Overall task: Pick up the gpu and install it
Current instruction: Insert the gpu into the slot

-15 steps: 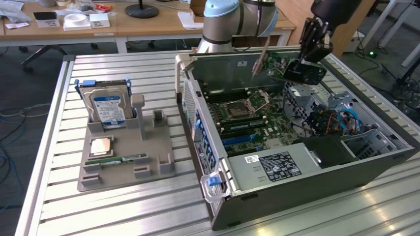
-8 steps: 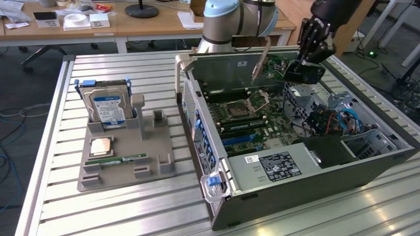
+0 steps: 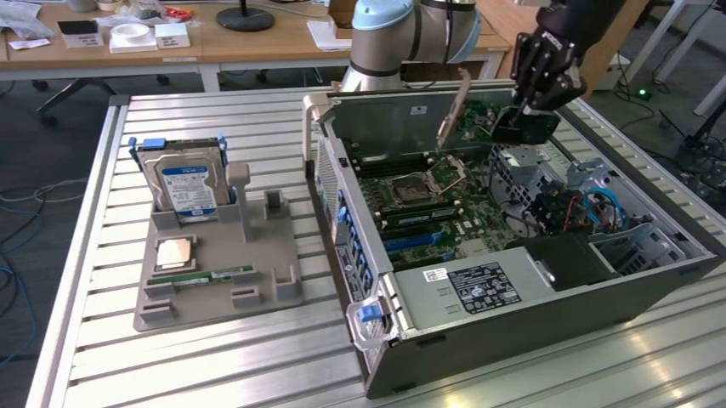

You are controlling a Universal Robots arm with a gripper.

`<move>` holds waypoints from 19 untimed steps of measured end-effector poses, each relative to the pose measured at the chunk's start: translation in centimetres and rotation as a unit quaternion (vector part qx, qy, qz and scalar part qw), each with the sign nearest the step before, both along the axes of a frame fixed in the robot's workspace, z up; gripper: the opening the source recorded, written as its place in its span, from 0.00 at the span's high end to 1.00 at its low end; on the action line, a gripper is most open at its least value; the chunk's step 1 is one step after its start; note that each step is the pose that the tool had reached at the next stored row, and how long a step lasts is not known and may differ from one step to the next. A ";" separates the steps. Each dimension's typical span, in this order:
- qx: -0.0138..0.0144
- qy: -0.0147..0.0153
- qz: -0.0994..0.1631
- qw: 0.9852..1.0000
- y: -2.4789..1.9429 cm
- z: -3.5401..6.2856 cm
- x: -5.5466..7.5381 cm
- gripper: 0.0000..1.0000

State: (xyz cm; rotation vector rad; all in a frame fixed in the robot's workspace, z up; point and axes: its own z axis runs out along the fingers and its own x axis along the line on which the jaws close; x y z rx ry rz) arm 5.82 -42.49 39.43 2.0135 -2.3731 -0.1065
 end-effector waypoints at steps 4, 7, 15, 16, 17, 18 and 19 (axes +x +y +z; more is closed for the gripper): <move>0.000 0.000 0.025 1.000 0.00 -0.03 0.0 0.74; 0.000 0.000 0.027 1.000 0.00 -0.04 0.0 0.74; -0.001 -0.022 0.030 0.999 0.00 -0.56 -0.9 0.74; -0.001 -0.024 0.030 0.999 0.00 -0.64 -1.1 0.74; -0.001 -0.027 0.031 0.999 0.00 -0.72 -1.2 0.74; -0.001 -0.029 0.031 0.999 0.00 -0.80 -1.3 0.74; -0.001 -0.031 0.032 0.999 0.00 -0.90 -1.4 0.74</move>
